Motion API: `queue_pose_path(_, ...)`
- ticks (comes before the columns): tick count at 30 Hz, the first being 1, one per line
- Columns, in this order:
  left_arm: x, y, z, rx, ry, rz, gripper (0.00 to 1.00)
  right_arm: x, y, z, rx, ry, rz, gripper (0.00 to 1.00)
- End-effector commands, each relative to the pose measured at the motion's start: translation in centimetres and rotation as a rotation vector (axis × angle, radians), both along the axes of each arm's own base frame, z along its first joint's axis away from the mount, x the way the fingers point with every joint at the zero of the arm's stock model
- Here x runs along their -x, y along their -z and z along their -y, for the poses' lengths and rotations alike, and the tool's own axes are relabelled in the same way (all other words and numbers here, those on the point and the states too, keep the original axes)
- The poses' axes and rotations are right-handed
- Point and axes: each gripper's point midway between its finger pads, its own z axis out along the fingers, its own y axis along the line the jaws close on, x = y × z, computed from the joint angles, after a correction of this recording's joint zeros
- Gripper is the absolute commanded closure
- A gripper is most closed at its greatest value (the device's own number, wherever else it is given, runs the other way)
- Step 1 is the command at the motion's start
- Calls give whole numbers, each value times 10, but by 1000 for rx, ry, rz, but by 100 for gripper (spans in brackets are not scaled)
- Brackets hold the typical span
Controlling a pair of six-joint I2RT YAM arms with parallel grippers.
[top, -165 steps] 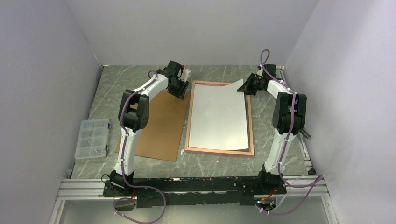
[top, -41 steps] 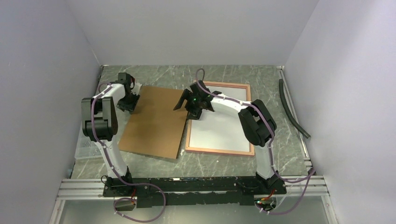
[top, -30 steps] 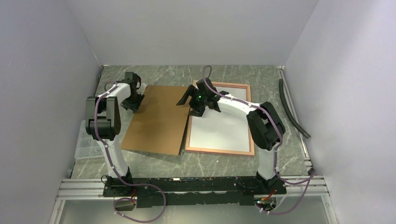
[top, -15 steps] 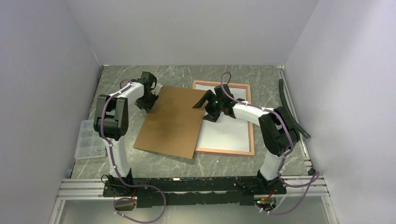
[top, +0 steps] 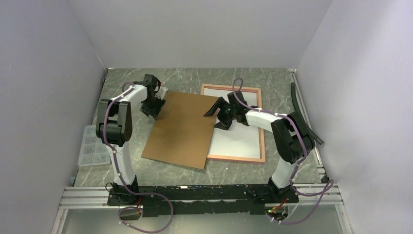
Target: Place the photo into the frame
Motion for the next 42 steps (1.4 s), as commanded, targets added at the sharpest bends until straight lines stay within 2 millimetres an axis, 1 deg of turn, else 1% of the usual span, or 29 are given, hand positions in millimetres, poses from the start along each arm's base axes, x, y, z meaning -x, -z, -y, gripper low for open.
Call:
queue_pose_path(1, 15, -28, 28, 215, -11, -42, 45, -1, -32, -14, -53, -63, 103, 17)
queue_pose_path(2, 13, -26, 20, 203, -25, -36, 45, 0, -31, -13, -50, -64, 102, 17)
queue_pose_path(4, 12, -19, 14, 190, -35, -38, 45, 2, -27, -12, -44, -68, 96, 17)
queue_pose_path(9, 17, 4, 20, 195, -47, -70, 45, 5, -16, -10, -30, -67, 77, 18)
queue_pose_path(13, 18, 10, 19, 186, -46, -72, 46, 6, -13, -6, -5, -66, 86, 18)
queue_pose_path(15, 18, 8, 20, 190, -38, -71, 46, 6, -12, -4, 4, -63, 92, 18)
queue_pose_path(17, 18, 5, 20, 196, -34, -70, 46, 10, -7, -1, 23, -63, 71, 18)
queue_pose_path(21, 17, -4, 19, 209, -33, -58, 47, 12, -4, -1, 15, -60, 67, 18)
queue_pose_path(24, 14, -15, 14, 219, -40, -40, 47, 8, -9, -5, -11, -63, 85, 19)
queue_pose_path(30, 0, -45, -10, 239, -74, 19, 47, 7, -14, -11, -45, -66, 93, 21)
queue_pose_path(33, -8, -51, -24, 213, -89, 52, 47, 8, -13, -12, -52, -66, 89, 21)
queue_pose_path(35, -12, -48, -39, 187, -114, 68, 48, 9, -12, -12, -54, -65, 82, 21)
queue_pose_path(37, -12, -40, -45, 160, -122, 73, 48, 9, -11, -12, -54, -66, 79, 22)
queue_pose_path(42, -5, -9, -50, 123, -135, 37, 48, 9, -7, -12, -55, -64, 71, 22)
